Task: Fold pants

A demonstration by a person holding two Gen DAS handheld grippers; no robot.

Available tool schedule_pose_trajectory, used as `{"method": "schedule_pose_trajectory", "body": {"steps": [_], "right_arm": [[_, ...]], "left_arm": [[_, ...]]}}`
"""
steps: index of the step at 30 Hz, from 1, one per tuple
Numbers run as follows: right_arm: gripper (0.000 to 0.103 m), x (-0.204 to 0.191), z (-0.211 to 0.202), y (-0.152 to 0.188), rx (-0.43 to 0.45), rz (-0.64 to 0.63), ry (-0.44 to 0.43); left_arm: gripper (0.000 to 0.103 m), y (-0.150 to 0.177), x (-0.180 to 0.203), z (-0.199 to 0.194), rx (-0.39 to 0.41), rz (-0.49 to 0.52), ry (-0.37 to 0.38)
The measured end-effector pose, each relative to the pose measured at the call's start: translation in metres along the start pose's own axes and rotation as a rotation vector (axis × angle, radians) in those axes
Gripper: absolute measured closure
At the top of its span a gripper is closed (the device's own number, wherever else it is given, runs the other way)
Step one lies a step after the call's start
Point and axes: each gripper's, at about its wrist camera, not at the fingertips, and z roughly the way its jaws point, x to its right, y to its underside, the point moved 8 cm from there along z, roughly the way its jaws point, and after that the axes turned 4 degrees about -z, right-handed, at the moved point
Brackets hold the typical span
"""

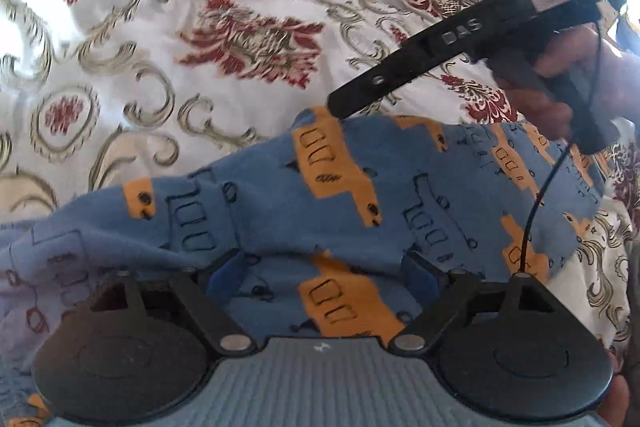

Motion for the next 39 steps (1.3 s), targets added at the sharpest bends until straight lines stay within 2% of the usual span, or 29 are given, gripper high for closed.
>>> {"method": "schedule_pose_trajectory", "body": {"steps": [1,2,4,7,9,10,14,16,17,19,20,22,24,25,26,27,29,31,35,36,37,38,39], "right_arm": [[0.090,-0.004,0.002,0.000,-0.012,-0.026,0.018],[0.098,-0.007,0.001,0.004,-0.020,-0.052,0.025],[0.098,-0.015,-0.002,0.006,-0.009,-0.097,0.044],[0.099,-0.026,-0.014,0.005,0.045,-0.117,0.034],[0.099,-0.036,-0.022,0.007,0.076,-0.151,0.033],[0.099,-0.043,-0.026,0.010,0.085,-0.163,0.020],[0.099,-0.058,-0.032,0.026,0.079,-0.164,0.005],[0.099,-0.057,-0.032,0.030,0.084,-0.127,-0.004],[0.099,-0.055,-0.033,0.031,0.091,-0.102,-0.010],[0.099,-0.050,-0.035,0.031,0.106,-0.041,-0.035],[0.099,-0.048,-0.036,0.032,0.112,-0.017,-0.047],[0.099,-0.047,-0.038,0.032,0.120,0.019,-0.070],[0.099,-0.049,-0.039,0.032,0.121,0.032,-0.079],[0.099,-0.050,-0.038,0.033,0.117,0.028,-0.077],[0.097,-0.051,-0.037,0.035,0.110,0.021,-0.076],[0.093,-0.053,-0.035,0.036,0.099,0.020,-0.077],[0.073,-0.049,-0.031,0.037,0.097,0.046,-0.076],[0.061,-0.041,-0.026,0.034,0.098,0.108,-0.095],[0.060,-0.020,-0.015,0.020,0.106,0.260,-0.144],[0.062,-0.015,-0.012,0.017,0.098,0.290,-0.142],[0.081,-0.011,-0.009,0.015,0.083,0.316,-0.119],[0.096,-0.009,-0.008,0.012,0.084,0.321,-0.097],[0.097,-0.008,-0.009,0.010,0.096,0.319,-0.077]], "left_arm": [[0.014,0.001,-0.004,-0.001,0.003,-0.014,0.017],[0.014,0.000,-0.007,-0.003,0.005,-0.036,0.033],[0.017,-0.002,-0.012,-0.005,0.008,-0.077,0.058],[0.036,-0.002,-0.022,-0.004,0.012,-0.110,0.027],[0.055,-0.003,-0.027,-0.002,0.007,-0.128,-0.027],[0.057,-0.003,-0.028,-0.002,0.004,-0.124,-0.047],[0.058,-0.001,-0.026,-0.005,-0.009,-0.121,-0.061],[0.056,-0.003,-0.032,-0.007,-0.003,-0.188,-0.021],[0.050,-0.004,-0.036,-0.009,0.000,-0.245,0.026],[0.044,-0.007,-0.045,-0.010,0.006,-0.358,0.101],[0.044,-0.008,-0.050,-0.008,0.008,-0.408,0.119],[0.050,-0.009,-0.053,-0.005,0.015,-0.457,0.106],[0.060,-0.010,-0.051,-0.003,0.021,-0.450,0.039],[0.076,-0.010,-0.050,-0.002,0.024,-0.438,-0.012],[0.082,-0.008,-0.047,0.000,0.027,-0.411,-0.060],[0.088,-0.008,-0.045,0.000,0.036,-0.400,-0.074],[0.093,-0.008,-0.040,0.001,0.043,-0.390,-0.092],[0.094,-0.007,-0.039,0.002,0.036,-0.372,-0.109],[0.094,-0.003,-0.042,0.003,0.016,-0.393,-0.094],[0.094,-0.003,-0.043,0.003,0.014,-0.394,-0.092],[0.094,-0.002,-0.042,0.003,0.014,-0.390,-0.093],[0.094,-0.002,-0.041,0.003,0.015,-0.380,-0.098],[0.094,-0.002,-0.040,0.004,0.016,-0.371,-0.104]]}}
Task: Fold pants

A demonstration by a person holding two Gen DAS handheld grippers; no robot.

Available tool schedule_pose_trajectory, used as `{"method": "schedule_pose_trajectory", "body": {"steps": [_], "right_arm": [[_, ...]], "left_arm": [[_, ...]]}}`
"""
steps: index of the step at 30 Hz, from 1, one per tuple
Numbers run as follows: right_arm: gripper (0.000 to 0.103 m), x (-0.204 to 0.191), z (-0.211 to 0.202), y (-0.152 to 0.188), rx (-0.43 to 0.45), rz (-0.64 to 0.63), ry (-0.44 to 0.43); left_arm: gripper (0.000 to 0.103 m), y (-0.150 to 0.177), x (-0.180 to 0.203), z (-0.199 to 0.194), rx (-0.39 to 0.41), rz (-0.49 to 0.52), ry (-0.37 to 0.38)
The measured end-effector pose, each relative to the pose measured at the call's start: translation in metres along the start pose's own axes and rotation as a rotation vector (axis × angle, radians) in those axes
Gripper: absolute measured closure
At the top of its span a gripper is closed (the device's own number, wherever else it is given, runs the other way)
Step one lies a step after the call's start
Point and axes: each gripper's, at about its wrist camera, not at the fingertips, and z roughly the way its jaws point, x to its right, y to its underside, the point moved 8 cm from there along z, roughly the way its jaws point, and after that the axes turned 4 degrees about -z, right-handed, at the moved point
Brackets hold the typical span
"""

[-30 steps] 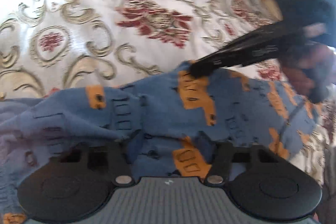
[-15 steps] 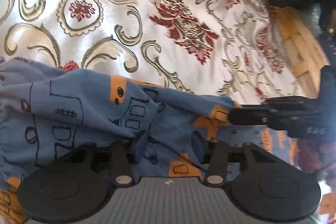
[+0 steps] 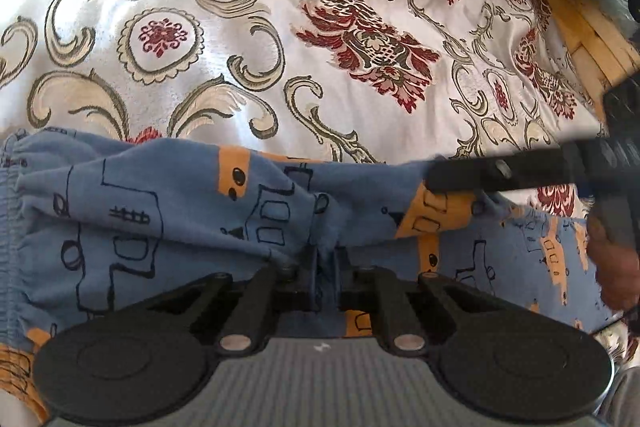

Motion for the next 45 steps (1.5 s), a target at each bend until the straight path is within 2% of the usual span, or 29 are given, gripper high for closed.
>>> {"method": "schedule_pose_trajectory", "body": {"steps": [2,4,8,10,12,13,14,15,17,18,21,23,24,25,26,27,28,29,30,32,33,35,36,37,38,39,41,43,45], "right_arm": [[0.098,0.002,-0.007,-0.009,0.048,0.001,0.024],[0.098,0.005,-0.006,-0.016,0.073,-0.020,0.046],[0.098,0.015,0.012,-0.024,0.061,-0.064,0.086],[0.098,0.025,0.018,-0.028,0.041,-0.035,0.061],[0.098,0.031,0.017,-0.029,0.022,-0.020,0.043],[0.091,0.034,0.013,-0.029,0.015,-0.017,0.042],[0.068,0.038,0.004,-0.030,0.038,-0.023,0.083],[0.061,0.040,-0.008,-0.034,0.072,-0.042,0.138],[0.060,0.041,-0.037,-0.038,0.123,-0.072,0.196],[0.060,0.037,-0.051,-0.035,0.143,-0.070,0.197],[0.058,0.018,-0.070,-0.002,0.120,-0.072,0.114],[0.051,0.014,-0.065,0.020,0.104,-0.057,0.092],[0.051,0.021,-0.059,0.028,0.104,-0.032,0.098],[0.052,0.030,-0.053,0.032,0.116,0.001,0.119],[0.068,0.046,-0.049,0.034,0.133,0.033,0.158],[0.080,0.059,-0.049,0.035,0.164,0.063,0.183],[0.099,0.072,-0.057,0.034,0.218,0.110,0.210],[0.084,0.079,-0.069,0.033,0.273,0.134,0.264],[0.075,0.082,-0.083,0.034,0.328,0.128,0.307],[0.043,0.076,-0.119,0.045,0.412,0.100,0.360],[0.038,0.070,-0.137,0.056,0.437,0.090,0.374],[0.018,0.057,-0.172,0.088,0.486,0.091,0.405],[0.014,0.053,-0.188,0.109,0.518,0.099,0.425],[0.006,0.049,-0.206,0.132,0.563,0.117,0.450],[0.000,0.051,-0.225,0.153,0.603,0.146,0.471],[0.001,0.050,-0.238,0.172,0.645,0.185,0.501],[0.001,0.052,-0.263,0.209,0.715,0.253,0.553],[0.001,0.058,-0.284,0.235,0.775,0.301,0.595],[0.001,0.070,-0.301,0.251,0.808,0.335,0.619]], "left_arm": [[0.094,0.000,0.001,0.000,0.003,0.008,0.001],[0.091,-0.002,-0.003,-0.001,0.003,-0.011,0.037],[0.088,-0.007,-0.018,-0.005,-0.049,-0.094,0.124],[0.100,-0.006,-0.031,-0.005,-0.083,-0.121,0.105],[0.100,-0.005,-0.041,-0.007,-0.115,-0.144,0.124],[0.100,-0.005,-0.046,-0.009,-0.141,-0.164,0.137],[0.100,-0.004,-0.049,-0.011,-0.160,-0.152,0.135],[0.100,-0.004,-0.052,-0.014,-0.165,-0.131,0.120],[0.100,-0.002,-0.055,-0.017,-0.184,-0.084,0.084],[0.100,-0.002,-0.056,-0.019,-0.182,-0.065,0.062],[0.099,-0.001,-0.053,-0.024,-0.192,-0.015,0.041],[0.099,-0.001,-0.048,-0.026,-0.190,0.018,0.030],[0.095,-0.001,-0.047,-0.026,-0.189,0.020,0.029],[0.093,-0.001,-0.045,-0.026,-0.188,0.023,0.030],[0.092,-0.001,-0.044,-0.025,-0.188,0.025,0.030],[0.092,-0.001,-0.044,-0.025,-0.188,0.023,0.027],[0.092,-0.001,-0.044,-0.025,-0.188,0.017,0.027],[0.092,-0.001,-0.045,-0.025,-0.187,0.006,0.030],[0.092,0.000,-0.047,-0.026,-0.186,-0.001,0.030],[0.092,0.002,-0.049,-0.029,-0.192,-0.005,0.022],[0.092,0.004,-0.051,-0.032,-0.199,0.007,0.009],[0.092,0.008,-0.054,-0.040,-0.204,0.053,-0.041],[0.091,0.009,-0.054,-0.044,-0.197,0.074,-0.067],[0.089,0.008,-0.053,-0.048,-0.194,0.078,-0.085],[0.073,0.008,-0.049,-0.053,-0.189,0.080,-0.105],[0.040,0.008,-0.042,-0.057,-0.176,0.096,-0.115],[0.014,0.004,-0.019,-0.067,-0.100,0.174,-0.147],[0.011,0.000,0.018,-0.070,-0.036,0.289,-0.181],[0.009,-0.001,0.063,-0.065,-0.028,0.388,-0.160]]}}
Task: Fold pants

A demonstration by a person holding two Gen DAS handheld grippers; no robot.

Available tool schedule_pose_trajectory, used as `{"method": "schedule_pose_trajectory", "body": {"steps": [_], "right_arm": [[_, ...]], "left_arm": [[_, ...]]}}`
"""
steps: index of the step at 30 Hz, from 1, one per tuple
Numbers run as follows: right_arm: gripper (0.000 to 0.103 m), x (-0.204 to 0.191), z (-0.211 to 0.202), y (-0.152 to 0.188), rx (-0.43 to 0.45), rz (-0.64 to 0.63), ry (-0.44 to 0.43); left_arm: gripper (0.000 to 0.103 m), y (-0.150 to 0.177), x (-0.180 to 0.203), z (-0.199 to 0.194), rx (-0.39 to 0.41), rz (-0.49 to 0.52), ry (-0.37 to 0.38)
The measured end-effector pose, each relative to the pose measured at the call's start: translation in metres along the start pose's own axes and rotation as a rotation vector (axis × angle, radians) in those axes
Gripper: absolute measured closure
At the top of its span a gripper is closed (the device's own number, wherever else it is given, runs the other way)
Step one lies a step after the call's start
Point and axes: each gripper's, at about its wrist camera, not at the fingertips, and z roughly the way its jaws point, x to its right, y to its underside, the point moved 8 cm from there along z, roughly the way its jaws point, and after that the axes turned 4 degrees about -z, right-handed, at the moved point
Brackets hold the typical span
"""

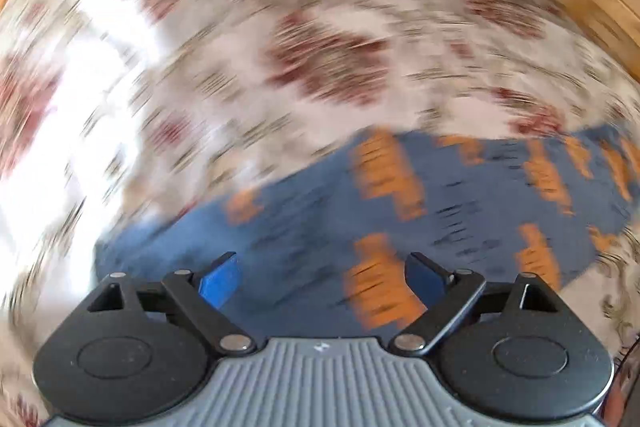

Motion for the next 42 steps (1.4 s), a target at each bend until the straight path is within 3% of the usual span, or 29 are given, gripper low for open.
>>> {"method": "schedule_pose_trajectory", "body": {"steps": [4,6,9,12,16,19,22,25,27,29,35,42], "right_arm": [[0.001,0.025,-0.005,-0.010,-0.020,-0.028,0.009],[0.001,0.034,-0.004,-0.018,-0.066,-0.058,-0.055],[0.001,0.049,0.013,-0.029,-0.206,-0.030,-0.199],[0.001,0.073,0.027,-0.037,-0.309,-0.014,-0.254],[0.007,0.098,0.043,-0.045,-0.344,-0.014,-0.298],[0.009,0.103,0.049,-0.044,-0.354,-0.022,-0.338],[0.009,0.103,0.050,-0.042,-0.350,-0.050,-0.373],[0.010,0.103,0.050,-0.041,-0.349,-0.076,-0.395],[0.011,0.101,0.048,-0.039,-0.348,-0.112,-0.399],[0.012,0.098,0.047,-0.037,-0.347,-0.154,-0.393],[0.022,0.098,0.041,-0.034,-0.334,-0.201,-0.393],[0.024,0.093,0.042,-0.037,-0.316,-0.309,-0.356]], "left_arm": [[0.004,-0.047,0.095,0.006,0.032,0.160,0.090],[0.003,-0.075,0.147,0.017,0.028,0.215,0.152],[0.003,-0.108,0.217,0.036,-0.005,0.288,0.266],[0.003,-0.131,0.279,0.060,-0.042,0.367,0.392],[0.004,-0.139,0.345,0.100,-0.159,0.511,0.524],[0.007,-0.135,0.367,0.137,-0.279,0.569,0.557],[0.016,-0.127,0.379,0.164,-0.392,0.546,0.597],[0.025,-0.123,0.383,0.171,-0.427,0.544,0.653],[0.050,-0.120,0.383,0.169,-0.428,0.562,0.681],[0.064,-0.115,0.381,0.166,-0.440,0.559,0.697],[0.088,-0.103,0.383,0.150,-0.295,0.611,0.656],[0.091,-0.071,0.381,0.097,0.038,0.842,0.563]]}}
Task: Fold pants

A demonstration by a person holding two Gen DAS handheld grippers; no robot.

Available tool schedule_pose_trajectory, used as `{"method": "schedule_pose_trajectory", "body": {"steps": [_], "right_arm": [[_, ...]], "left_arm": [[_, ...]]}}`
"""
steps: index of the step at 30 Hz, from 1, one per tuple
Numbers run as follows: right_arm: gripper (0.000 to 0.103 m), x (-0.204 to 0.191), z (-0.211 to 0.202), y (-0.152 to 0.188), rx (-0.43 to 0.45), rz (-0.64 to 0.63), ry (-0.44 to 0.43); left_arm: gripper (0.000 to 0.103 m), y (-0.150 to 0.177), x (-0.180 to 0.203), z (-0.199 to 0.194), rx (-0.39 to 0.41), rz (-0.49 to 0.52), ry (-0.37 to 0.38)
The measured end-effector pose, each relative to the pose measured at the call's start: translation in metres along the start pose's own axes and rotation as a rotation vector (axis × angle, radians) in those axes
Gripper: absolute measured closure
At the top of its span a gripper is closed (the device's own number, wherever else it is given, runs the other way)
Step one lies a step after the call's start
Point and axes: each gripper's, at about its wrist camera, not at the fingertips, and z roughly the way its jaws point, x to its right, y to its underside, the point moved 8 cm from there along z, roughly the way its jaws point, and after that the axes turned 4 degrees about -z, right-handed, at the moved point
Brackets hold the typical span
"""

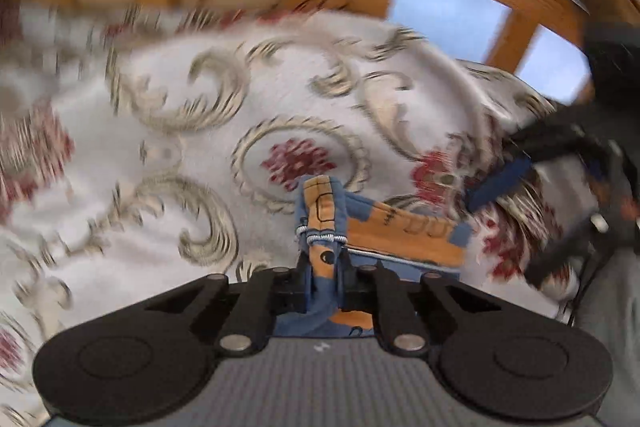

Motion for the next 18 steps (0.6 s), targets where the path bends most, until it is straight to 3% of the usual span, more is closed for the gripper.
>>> {"method": "schedule_pose_trajectory", "body": {"steps": [3,10,14,16,18], "right_arm": [[0.024,-0.003,0.006,-0.005,-0.009,-0.084,0.012],[0.027,0.000,0.031,-0.016,-0.058,-0.187,-0.087],[0.045,0.006,0.045,-0.021,-0.107,-0.246,-0.113],[0.049,0.005,0.047,-0.020,-0.123,-0.264,-0.125],[0.063,0.004,0.048,-0.016,-0.137,-0.274,-0.133]], "left_arm": [[0.091,-0.003,0.015,-0.024,0.053,0.102,-0.045],[0.091,-0.008,0.047,-0.046,0.107,0.273,-0.104],[0.091,-0.003,0.054,-0.050,0.107,0.347,-0.128],[0.091,-0.004,0.055,-0.050,0.108,0.360,-0.130],[0.091,-0.005,0.054,-0.050,0.109,0.356,-0.131]]}}
